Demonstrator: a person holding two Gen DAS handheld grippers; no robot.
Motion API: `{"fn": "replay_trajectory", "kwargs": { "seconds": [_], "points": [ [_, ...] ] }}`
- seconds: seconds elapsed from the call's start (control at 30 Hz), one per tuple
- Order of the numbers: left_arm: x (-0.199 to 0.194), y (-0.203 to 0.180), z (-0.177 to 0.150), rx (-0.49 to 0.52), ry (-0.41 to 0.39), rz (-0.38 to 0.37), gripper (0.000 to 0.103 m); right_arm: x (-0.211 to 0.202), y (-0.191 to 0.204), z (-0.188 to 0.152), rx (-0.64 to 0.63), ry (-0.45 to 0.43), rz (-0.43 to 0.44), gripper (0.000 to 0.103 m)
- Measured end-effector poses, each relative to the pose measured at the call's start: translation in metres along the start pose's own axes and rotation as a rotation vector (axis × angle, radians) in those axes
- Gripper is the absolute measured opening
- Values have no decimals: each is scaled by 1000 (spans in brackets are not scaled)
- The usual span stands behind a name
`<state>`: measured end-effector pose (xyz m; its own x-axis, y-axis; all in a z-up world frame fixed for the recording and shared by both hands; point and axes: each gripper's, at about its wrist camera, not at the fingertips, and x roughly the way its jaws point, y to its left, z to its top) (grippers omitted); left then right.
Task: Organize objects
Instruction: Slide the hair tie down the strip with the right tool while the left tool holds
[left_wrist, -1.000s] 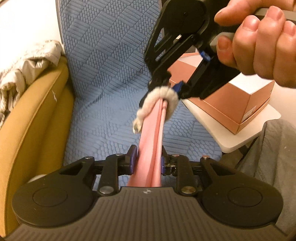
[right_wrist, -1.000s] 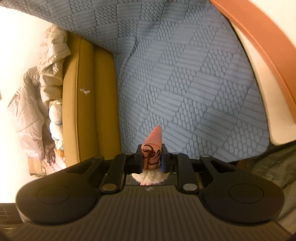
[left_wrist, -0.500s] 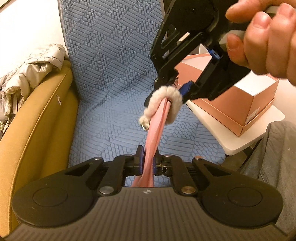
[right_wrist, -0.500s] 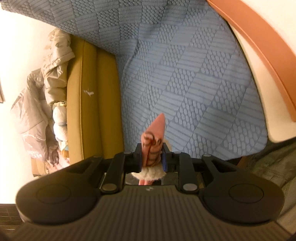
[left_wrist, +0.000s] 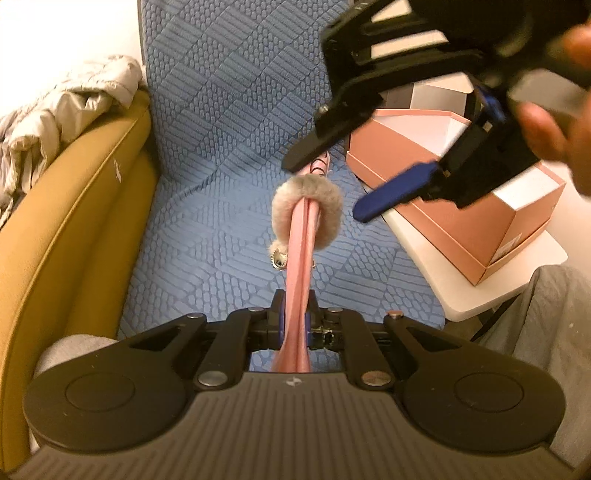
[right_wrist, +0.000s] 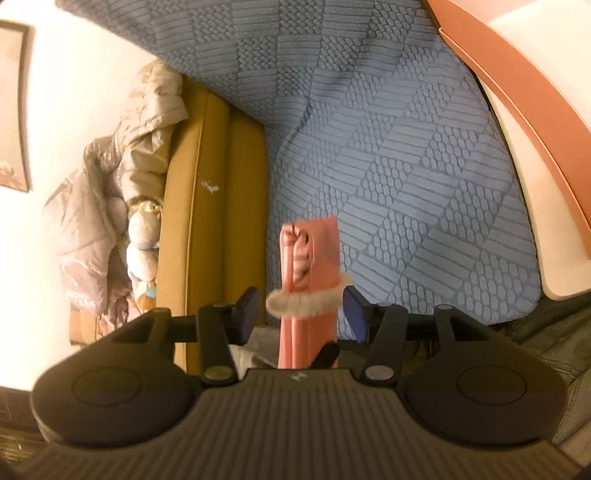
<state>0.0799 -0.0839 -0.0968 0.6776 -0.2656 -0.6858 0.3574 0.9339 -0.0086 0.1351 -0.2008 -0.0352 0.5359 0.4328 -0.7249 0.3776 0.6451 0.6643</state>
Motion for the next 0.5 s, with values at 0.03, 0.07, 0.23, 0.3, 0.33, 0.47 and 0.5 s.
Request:
{"fn": "replay_trajectory", "kwargs": {
  "seconds": [0.03,0.07,0.23,0.3,0.33,0.47,0.5],
  "points": [
    [1,0,0,-1,3,1,11,1,0,-4,-10,6,-3,53],
    [2,-1,0,1,6,0,11,4,0,-7,-19,12,-4,53],
    [5,-9,0,30,19,-6,11,17,-5,-18,-25,13,-14,52],
    [5,-11,0,40,21,-4,12,21,-6,-20,-26,1,-28,51],
    [5,-12,0,44,23,-4,12,22,-7,-20,-27,-5,-35,48],
    [6,-13,1,45,31,-8,12,25,-12,-21,-28,-7,-49,32],
    [6,-13,1,45,34,-9,12,25,-13,-22,-23,-5,-50,31]
  ]
}}
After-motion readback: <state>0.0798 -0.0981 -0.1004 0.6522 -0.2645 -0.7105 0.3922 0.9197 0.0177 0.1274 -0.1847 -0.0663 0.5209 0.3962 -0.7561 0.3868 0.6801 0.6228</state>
